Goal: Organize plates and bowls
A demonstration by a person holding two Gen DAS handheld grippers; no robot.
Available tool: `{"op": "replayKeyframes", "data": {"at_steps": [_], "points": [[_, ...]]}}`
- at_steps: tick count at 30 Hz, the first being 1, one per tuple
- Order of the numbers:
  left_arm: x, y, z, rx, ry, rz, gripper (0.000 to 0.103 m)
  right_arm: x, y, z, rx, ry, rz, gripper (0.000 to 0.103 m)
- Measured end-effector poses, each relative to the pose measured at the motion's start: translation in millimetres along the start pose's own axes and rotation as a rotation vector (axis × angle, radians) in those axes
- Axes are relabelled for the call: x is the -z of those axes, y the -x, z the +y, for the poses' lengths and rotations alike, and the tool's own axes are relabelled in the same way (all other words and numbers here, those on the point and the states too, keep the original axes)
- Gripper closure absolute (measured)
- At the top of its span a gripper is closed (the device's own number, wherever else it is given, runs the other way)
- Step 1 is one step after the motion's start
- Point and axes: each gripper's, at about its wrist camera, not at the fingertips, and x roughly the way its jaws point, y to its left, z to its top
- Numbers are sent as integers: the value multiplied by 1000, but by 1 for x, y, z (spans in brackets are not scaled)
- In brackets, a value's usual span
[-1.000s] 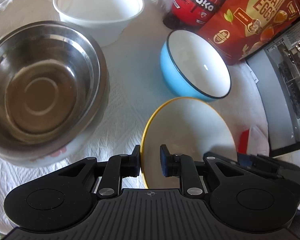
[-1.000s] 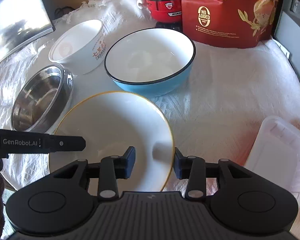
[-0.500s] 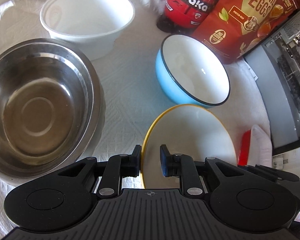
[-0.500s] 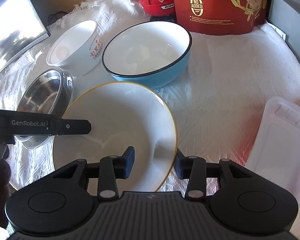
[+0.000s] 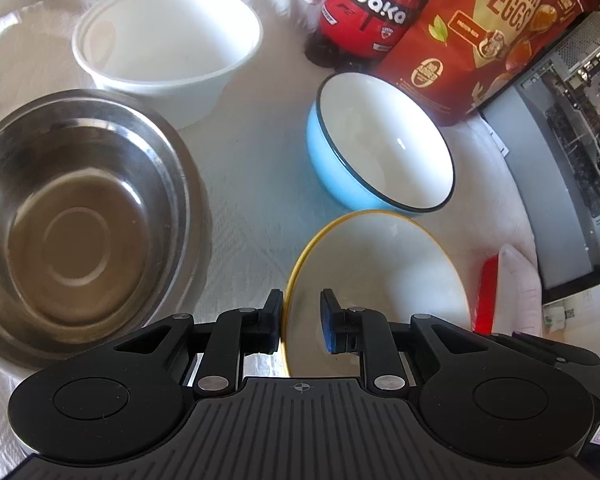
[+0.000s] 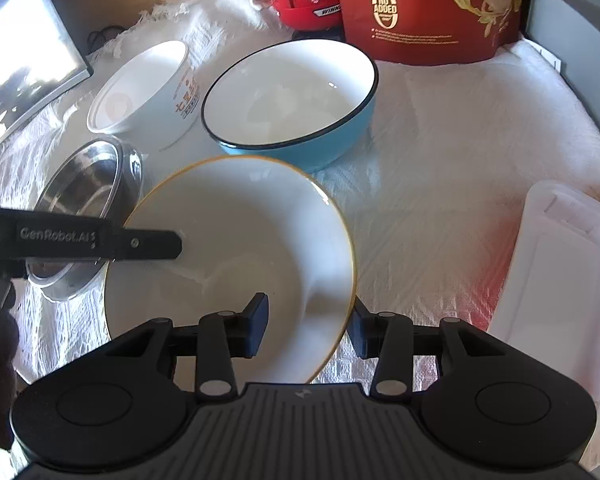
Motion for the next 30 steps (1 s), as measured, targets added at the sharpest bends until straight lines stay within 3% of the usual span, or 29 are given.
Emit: {"op": "replayKeyframes", "data": {"at_steps": [18, 25, 30], "points": [[-2, 49, 27, 62, -5, -125, 82, -12, 31, 19, 128, 1, -194, 59], [-11, 56, 41, 87, 7, -146, 82, -20, 50, 35, 178, -11, -262, 39], [-22, 55, 35, 130, -8, -195, 82, -28, 65, 37, 158, -52, -277, 30]]}}
